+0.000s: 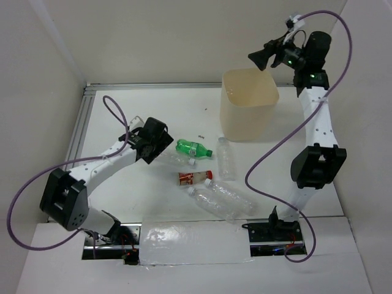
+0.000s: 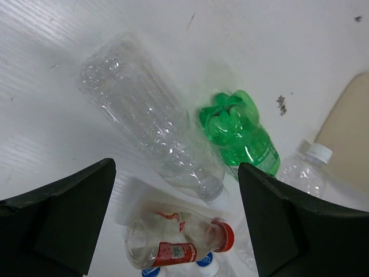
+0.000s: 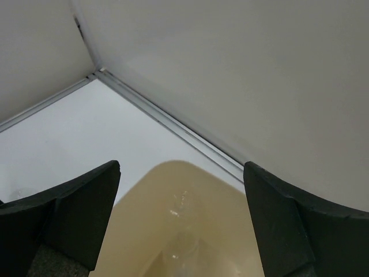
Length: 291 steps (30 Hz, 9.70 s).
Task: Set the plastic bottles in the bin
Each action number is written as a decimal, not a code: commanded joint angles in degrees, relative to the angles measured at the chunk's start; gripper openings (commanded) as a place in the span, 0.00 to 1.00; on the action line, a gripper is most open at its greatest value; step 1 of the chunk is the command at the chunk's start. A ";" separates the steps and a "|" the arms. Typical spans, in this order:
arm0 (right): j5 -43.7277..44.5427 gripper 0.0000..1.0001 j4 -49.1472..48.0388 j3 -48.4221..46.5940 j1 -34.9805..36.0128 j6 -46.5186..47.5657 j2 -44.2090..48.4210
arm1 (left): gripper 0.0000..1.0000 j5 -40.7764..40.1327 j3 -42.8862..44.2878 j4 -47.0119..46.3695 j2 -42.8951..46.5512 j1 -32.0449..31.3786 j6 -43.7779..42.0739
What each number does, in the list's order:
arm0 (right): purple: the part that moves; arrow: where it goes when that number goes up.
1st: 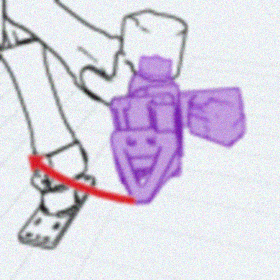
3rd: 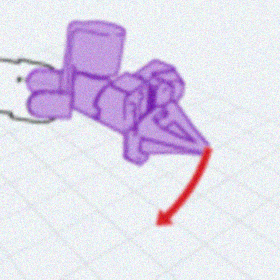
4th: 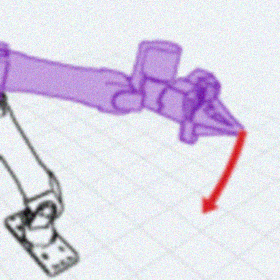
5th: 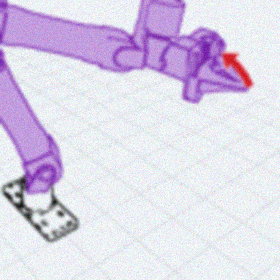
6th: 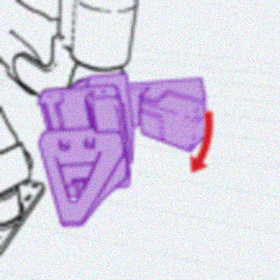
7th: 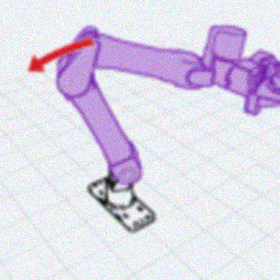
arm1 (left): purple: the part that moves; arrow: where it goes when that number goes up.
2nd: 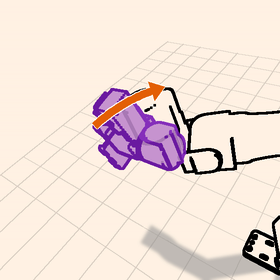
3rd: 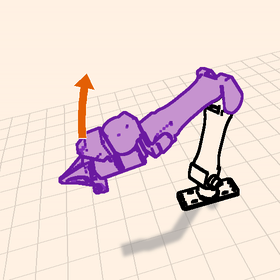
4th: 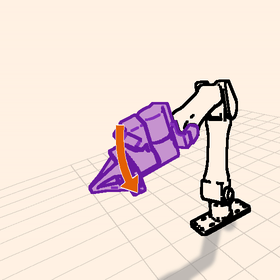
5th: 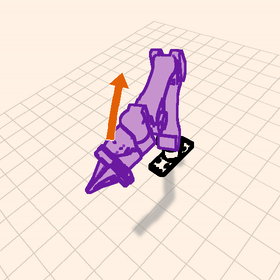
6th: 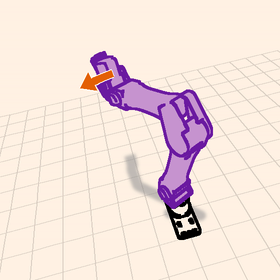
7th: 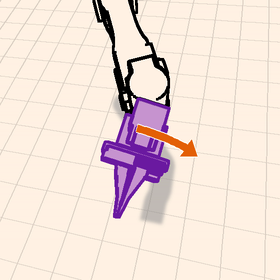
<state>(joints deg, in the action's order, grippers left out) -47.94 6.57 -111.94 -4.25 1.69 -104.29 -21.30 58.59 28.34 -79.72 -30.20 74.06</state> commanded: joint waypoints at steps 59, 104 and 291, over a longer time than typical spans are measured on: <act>-2.85 0.76 29.65 65.01 -2.61 37.16 49.45 | 0.43 -4.45 78.43 -48.46 -50.78 -13.66 -50.50; 21.23 0.41 10.22 66.59 31.06 11.84 35.12 | 1.00 -2.61 -20.44 -32.29 16.79 -28.34 -61.93; -13.23 0.94 53.81 63.60 0.12 76.80 51.73 | 0.64 -1.89 83.28 -39.39 -54.84 -15.68 -53.40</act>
<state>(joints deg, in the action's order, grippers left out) -61.25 59.48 -48.36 -4.69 79.26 -54.63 -17.98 139.48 -6.70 -133.16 -45.17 26.46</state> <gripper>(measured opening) 0.915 0.697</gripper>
